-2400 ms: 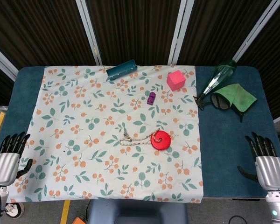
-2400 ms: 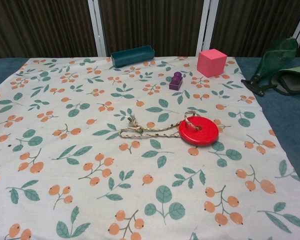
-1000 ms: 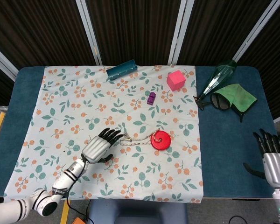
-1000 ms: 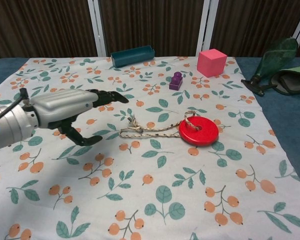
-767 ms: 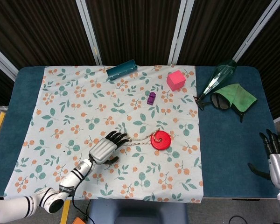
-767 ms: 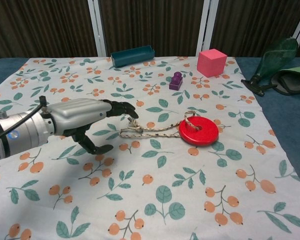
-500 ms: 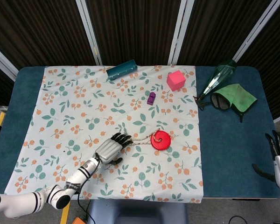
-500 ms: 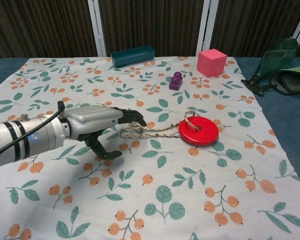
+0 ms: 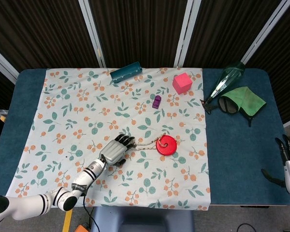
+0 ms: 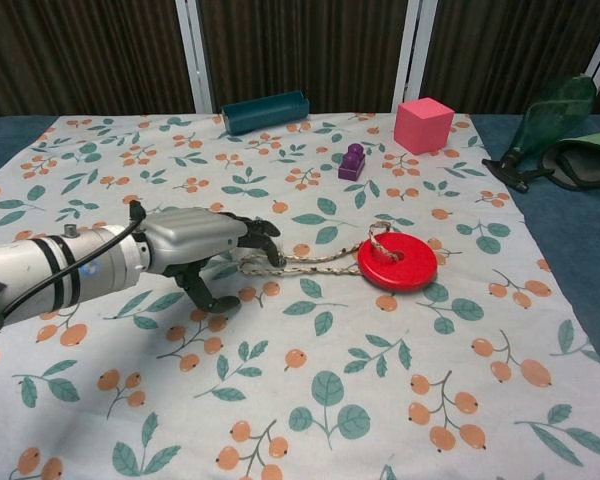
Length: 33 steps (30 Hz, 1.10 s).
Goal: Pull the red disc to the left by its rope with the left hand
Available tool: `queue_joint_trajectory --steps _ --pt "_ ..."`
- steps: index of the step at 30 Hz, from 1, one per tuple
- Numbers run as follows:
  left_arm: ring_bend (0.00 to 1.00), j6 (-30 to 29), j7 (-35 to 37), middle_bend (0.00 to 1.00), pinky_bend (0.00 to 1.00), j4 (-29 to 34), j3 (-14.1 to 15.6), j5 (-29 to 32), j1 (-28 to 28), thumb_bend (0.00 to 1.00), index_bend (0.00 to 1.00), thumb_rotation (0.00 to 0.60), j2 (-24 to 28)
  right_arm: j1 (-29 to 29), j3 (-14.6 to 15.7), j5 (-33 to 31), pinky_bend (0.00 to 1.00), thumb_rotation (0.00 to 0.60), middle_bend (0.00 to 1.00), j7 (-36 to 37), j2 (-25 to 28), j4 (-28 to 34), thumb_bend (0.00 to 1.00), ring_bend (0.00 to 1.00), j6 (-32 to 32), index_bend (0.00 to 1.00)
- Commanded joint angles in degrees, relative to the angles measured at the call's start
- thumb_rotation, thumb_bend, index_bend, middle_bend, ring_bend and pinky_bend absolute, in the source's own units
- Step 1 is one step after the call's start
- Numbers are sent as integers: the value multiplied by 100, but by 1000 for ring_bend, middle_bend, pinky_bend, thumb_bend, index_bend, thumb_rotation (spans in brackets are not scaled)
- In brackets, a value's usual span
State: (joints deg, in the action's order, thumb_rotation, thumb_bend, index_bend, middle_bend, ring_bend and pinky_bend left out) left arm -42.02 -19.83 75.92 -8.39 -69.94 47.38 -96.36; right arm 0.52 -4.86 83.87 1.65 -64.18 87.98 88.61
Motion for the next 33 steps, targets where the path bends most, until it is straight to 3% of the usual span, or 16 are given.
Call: queue_joint_trajectory --steps 1,11,20,28,33 --pt "0 -20 -44 0 28 -31 62 81 7 413 260 600 -18 5 -4 9 0 600 0 0 -12 -10 302 0 0 0" --pt "0 -55 20 0 28 -108 95 221 63 414 259 600 -24 -11 -24 -19 0 600 0 -26 -26 -19 302 0 14 0" --pt "0 -134 -62 0 28 -79 180 237 95 414 516 600 43 -1 -44 9 0 600 0 -54 -53 -16 302 0 39 0" --pt "0 -254 -233 0 29 72 270 191 103 422 620 600 179 -1 -65 -8 0 600 0 -91 -71 -2 302 0 51 0" --pt "0 -519 -194 0 37 193 231 215 -1 591 746 600 262 13 -74 15 0 600 0 -96 -73 16 302 0 52 0"
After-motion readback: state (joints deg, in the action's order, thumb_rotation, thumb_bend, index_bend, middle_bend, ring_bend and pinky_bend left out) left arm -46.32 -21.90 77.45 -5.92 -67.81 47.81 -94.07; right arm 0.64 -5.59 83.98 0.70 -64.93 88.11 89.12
